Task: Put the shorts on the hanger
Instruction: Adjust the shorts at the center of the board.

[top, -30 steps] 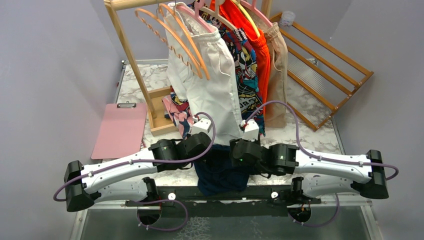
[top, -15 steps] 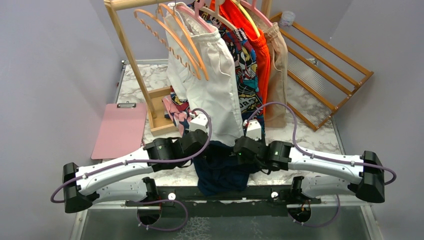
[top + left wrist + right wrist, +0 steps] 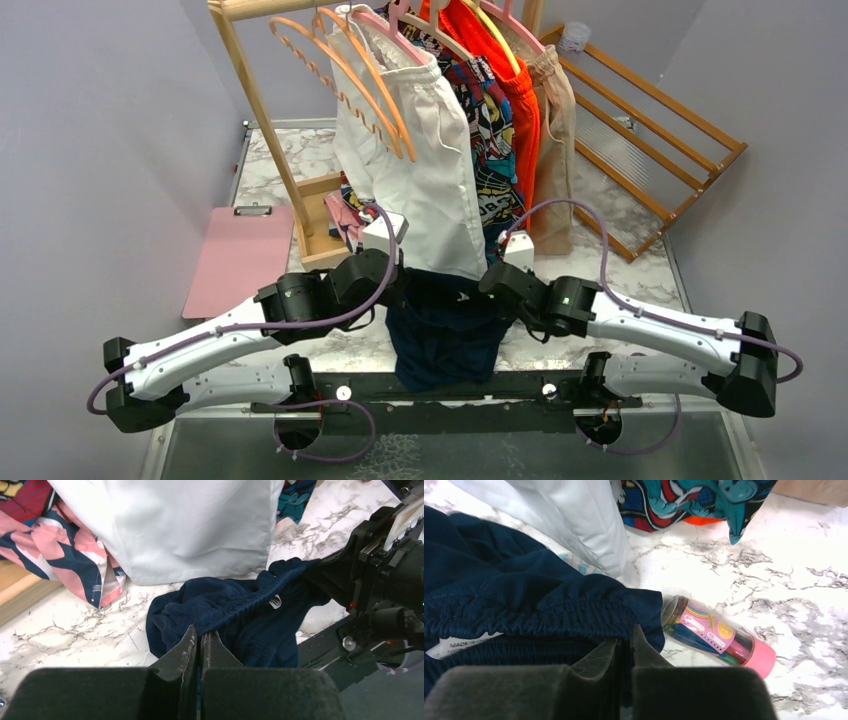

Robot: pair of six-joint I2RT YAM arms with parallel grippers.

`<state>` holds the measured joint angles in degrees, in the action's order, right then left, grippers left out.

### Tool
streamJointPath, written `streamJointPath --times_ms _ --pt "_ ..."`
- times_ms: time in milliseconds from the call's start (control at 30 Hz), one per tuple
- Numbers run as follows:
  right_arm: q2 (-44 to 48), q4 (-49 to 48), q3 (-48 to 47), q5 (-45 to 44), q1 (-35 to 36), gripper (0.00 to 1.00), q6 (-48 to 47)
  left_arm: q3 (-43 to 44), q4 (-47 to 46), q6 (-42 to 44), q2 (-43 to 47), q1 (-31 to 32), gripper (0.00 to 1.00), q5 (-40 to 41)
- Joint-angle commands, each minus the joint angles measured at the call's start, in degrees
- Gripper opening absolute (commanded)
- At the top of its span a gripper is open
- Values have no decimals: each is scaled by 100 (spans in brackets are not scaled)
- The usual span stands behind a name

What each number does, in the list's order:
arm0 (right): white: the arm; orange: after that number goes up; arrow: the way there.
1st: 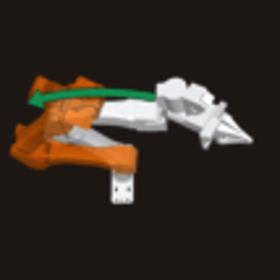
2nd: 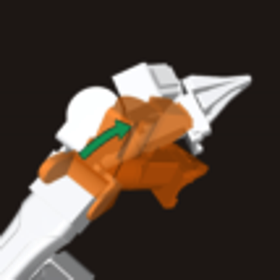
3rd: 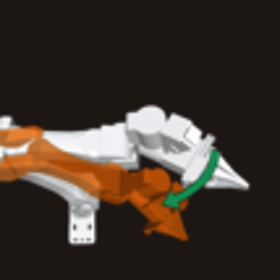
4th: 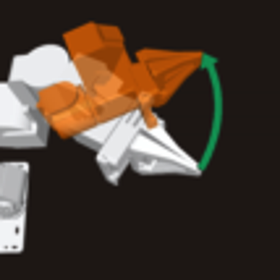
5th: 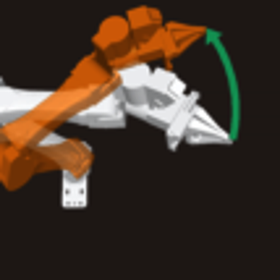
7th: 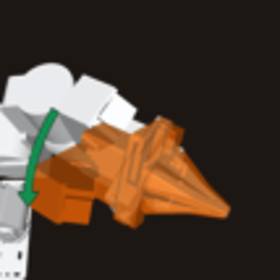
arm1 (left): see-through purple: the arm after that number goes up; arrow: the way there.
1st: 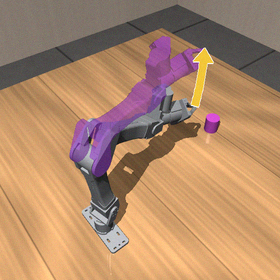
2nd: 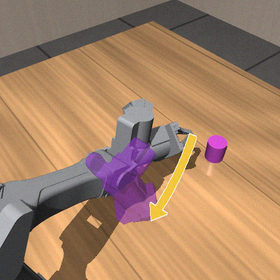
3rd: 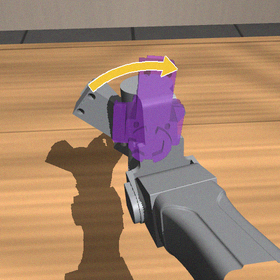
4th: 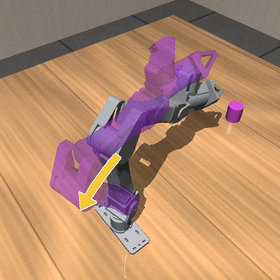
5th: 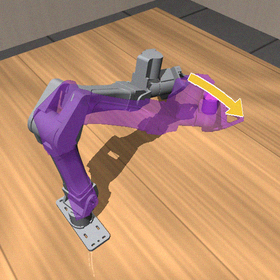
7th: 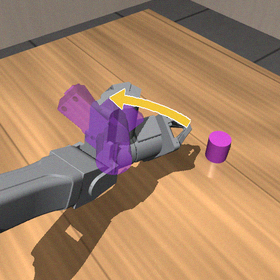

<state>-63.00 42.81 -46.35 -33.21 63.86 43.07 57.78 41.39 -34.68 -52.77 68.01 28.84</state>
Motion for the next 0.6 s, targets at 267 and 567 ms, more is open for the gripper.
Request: streamJointPath --times_ms 267,567 --pt "289 218 -3706 366 -79 1 -2680 2119 65 980 427 2 0 -8" --pt "-248 0 -4891 903 -78 1 -3058 2399 -227 1110 977 9 0 -4"
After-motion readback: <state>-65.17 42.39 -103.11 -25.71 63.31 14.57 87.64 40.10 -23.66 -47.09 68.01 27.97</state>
